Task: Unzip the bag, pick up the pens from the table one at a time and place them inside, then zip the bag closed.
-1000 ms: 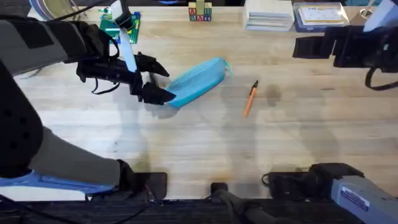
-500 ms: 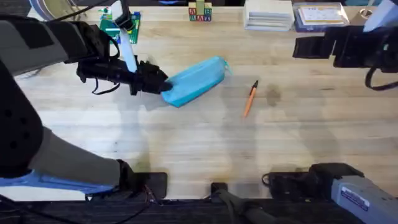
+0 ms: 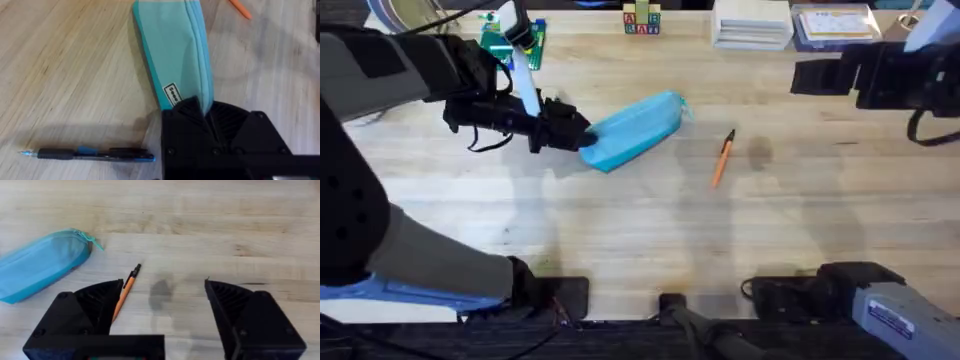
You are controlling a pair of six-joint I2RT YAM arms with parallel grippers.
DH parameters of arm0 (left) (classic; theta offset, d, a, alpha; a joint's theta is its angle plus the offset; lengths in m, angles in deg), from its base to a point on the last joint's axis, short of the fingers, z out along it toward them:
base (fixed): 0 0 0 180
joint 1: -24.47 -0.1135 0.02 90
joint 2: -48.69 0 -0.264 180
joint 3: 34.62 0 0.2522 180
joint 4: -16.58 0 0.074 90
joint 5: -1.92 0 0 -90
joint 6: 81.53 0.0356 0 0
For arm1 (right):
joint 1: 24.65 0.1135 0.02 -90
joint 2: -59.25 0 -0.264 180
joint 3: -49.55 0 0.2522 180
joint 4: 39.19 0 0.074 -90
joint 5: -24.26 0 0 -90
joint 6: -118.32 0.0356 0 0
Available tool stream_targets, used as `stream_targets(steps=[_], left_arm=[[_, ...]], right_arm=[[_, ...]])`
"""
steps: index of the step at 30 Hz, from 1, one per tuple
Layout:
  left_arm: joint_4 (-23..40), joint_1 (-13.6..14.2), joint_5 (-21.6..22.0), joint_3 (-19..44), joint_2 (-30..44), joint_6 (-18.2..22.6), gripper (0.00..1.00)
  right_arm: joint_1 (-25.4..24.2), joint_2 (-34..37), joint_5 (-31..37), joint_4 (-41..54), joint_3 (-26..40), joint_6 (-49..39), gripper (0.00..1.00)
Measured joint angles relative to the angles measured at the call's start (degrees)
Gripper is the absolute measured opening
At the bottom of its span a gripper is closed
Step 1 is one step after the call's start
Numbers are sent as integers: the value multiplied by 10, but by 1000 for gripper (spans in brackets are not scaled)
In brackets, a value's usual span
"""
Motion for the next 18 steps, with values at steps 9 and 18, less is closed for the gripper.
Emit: stream_targets(steps=[9,18], left_arm=[[0,0,0,0,0,0,44],[0,0,0,0,0,0,44]], right_arm=[[0,0,0,-2,0,-7,997],[0,0,-100,-2,0,-137,997]])
